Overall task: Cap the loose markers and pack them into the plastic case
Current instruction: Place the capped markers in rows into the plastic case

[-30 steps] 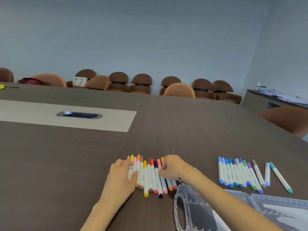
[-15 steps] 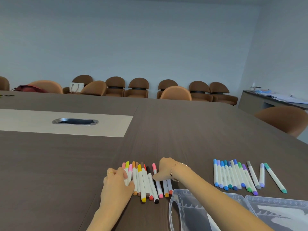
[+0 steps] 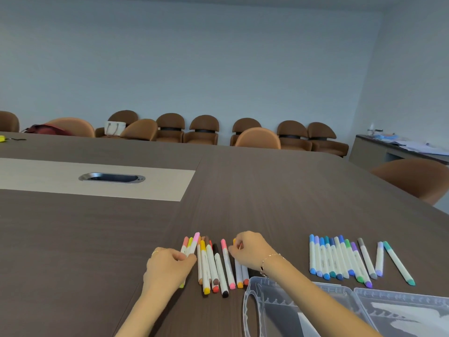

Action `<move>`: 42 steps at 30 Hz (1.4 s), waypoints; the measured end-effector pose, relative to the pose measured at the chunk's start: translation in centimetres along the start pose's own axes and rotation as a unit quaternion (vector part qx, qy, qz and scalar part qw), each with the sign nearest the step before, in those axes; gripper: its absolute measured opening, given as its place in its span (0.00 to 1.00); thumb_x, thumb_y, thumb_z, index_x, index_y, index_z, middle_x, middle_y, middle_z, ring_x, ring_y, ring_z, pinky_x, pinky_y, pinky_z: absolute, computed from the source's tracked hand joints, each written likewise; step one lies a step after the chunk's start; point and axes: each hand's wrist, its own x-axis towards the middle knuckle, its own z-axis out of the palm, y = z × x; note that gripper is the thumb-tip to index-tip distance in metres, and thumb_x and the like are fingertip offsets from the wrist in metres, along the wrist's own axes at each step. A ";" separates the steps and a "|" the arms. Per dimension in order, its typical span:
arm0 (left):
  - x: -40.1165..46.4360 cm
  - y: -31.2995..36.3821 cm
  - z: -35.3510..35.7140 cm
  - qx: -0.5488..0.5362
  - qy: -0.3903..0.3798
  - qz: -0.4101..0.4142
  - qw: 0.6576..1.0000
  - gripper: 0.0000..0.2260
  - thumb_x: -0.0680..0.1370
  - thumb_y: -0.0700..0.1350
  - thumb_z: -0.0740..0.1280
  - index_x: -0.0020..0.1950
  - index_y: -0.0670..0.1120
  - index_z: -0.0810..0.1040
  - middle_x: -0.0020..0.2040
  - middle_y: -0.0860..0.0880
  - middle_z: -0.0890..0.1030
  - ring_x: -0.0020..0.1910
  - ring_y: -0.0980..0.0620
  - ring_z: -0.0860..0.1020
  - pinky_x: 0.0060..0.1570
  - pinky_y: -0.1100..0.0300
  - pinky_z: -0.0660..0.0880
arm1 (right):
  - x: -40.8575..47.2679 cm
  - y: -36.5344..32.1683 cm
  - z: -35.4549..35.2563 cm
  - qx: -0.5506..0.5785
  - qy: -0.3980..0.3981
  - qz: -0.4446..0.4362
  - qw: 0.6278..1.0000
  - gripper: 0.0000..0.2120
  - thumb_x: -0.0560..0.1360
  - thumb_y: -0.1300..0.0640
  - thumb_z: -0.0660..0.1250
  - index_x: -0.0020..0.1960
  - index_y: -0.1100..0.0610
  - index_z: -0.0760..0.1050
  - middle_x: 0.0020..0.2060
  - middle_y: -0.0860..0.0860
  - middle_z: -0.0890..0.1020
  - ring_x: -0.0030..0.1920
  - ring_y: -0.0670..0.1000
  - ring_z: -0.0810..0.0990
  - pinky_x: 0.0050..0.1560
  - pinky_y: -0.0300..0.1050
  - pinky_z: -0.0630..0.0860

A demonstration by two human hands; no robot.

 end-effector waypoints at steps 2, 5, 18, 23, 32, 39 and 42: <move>-0.6 0.8 -0.4 -0.033 -0.043 0.021 0.998 0.12 0.74 0.53 0.68 0.33 0.50 0.83 0.25 0.50 0.77 0.26 0.57 0.73 0.30 0.66 0.72 | -1.1 -0.7 -0.1 0.086 0.016 -0.016 0.996 0.14 0.78 0.48 0.60 0.45 0.57 0.78 0.32 0.48 0.75 0.31 0.44 0.72 0.32 0.31 0.70; -2.2 2.4 -0.1 -0.031 -0.081 0.072 0.994 0.11 0.74 0.53 0.69 0.34 0.52 0.83 0.25 0.49 0.77 0.30 0.54 0.76 0.33 0.70 0.67 | -2.5 -2.1 0.1 0.180 -0.061 0.000 0.982 0.20 0.78 0.44 0.59 0.49 0.59 0.79 0.29 0.47 0.74 0.24 0.43 0.68 0.28 0.32 0.66; -3.0 1.7 1.7 0.125 -0.042 0.296 0.946 0.10 0.79 0.51 0.63 0.57 0.56 0.81 0.59 0.61 0.77 0.61 0.61 0.69 0.70 0.61 0.61 | -5.7 0.7 -2.7 0.194 -0.102 0.088 0.972 0.16 0.79 0.50 0.59 0.39 0.58 0.75 0.29 0.51 0.74 0.23 0.45 0.65 0.25 0.34 0.64; -2.5 1.2 2.0 0.154 -0.044 0.275 0.948 0.11 0.78 0.47 0.64 0.58 0.56 0.79 0.61 0.59 0.76 0.62 0.61 0.71 0.64 0.66 0.65 | -9.1 2.3 -3.8 0.109 -0.195 0.105 0.969 0.16 0.78 0.48 0.61 0.36 0.54 0.77 0.30 0.48 0.79 0.23 0.43 0.70 0.28 0.33 0.70; -0.7 2.6 2.0 0.131 -0.015 0.213 0.968 0.05 0.77 0.46 0.66 0.42 0.55 0.78 0.43 0.56 0.79 0.54 0.53 0.73 0.56 0.60 0.72 | -10.6 3.0 -2.0 0.033 -0.156 0.118 0.980 0.17 0.76 0.44 0.63 0.34 0.53 0.75 0.31 0.48 0.79 0.25 0.43 0.73 0.37 0.35 0.73; -0.2 6.0 4.0 0.212 -0.067 0.146 0.964 0.10 0.77 0.51 0.64 0.42 0.48 0.81 0.38 0.51 0.80 0.38 0.55 0.78 0.35 0.67 0.70 | -11.5 3.1 -1.1 -0.060 -0.075 0.038 0.995 0.17 0.77 0.42 0.60 0.40 0.54 0.74 0.31 0.49 0.72 0.37 0.46 0.73 0.46 0.38 0.73; 0.2 6.5 5.4 0.286 -0.074 0.119 0.948 0.14 0.76 0.56 0.63 0.38 0.47 0.76 0.31 0.52 0.75 0.33 0.55 0.77 0.32 0.66 0.69 | -11.8 3.3 -0.9 -0.086 -0.068 0.023 0.994 0.18 0.77 0.41 0.57 0.46 0.53 0.78 0.35 0.48 0.75 0.41 0.46 0.75 0.53 0.39 0.74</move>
